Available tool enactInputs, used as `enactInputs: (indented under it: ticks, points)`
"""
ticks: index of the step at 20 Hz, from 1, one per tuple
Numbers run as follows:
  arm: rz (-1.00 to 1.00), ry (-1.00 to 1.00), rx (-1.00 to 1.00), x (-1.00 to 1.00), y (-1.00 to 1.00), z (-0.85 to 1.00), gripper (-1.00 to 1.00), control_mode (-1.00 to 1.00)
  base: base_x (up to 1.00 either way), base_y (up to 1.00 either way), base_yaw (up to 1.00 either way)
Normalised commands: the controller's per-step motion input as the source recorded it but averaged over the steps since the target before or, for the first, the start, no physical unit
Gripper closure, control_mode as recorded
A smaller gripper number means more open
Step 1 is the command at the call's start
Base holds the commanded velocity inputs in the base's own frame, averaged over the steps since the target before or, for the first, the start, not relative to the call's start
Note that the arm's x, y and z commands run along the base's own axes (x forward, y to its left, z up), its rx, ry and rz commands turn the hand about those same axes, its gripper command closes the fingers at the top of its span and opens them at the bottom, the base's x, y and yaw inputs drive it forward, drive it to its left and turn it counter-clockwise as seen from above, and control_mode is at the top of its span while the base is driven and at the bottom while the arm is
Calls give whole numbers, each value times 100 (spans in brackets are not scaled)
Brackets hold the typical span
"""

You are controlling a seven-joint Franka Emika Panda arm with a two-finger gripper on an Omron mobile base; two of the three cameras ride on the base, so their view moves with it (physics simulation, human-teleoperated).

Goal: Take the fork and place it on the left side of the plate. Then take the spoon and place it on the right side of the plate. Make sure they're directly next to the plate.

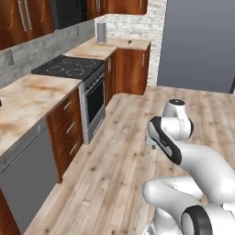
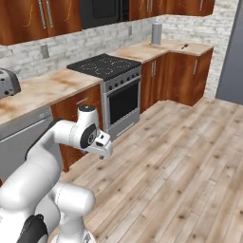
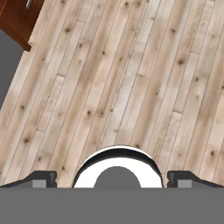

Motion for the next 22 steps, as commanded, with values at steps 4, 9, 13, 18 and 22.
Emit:
enactInputs:
  ticks: [4,9,13,18,22]
  points:
    - [0,0,0,0,0,0,-100,100,89,-2,-4]
    - [0,0,0,0,0,0,-100,100,88,-4,-4]
    - [0,0,0,0,0,0,-100,100,88,-4,-4]
    - [0,0,0,0,0,0,-100,100,89,-7,-1]
    - [0,0,0,0,0,0,-100,100,90,-9,0]
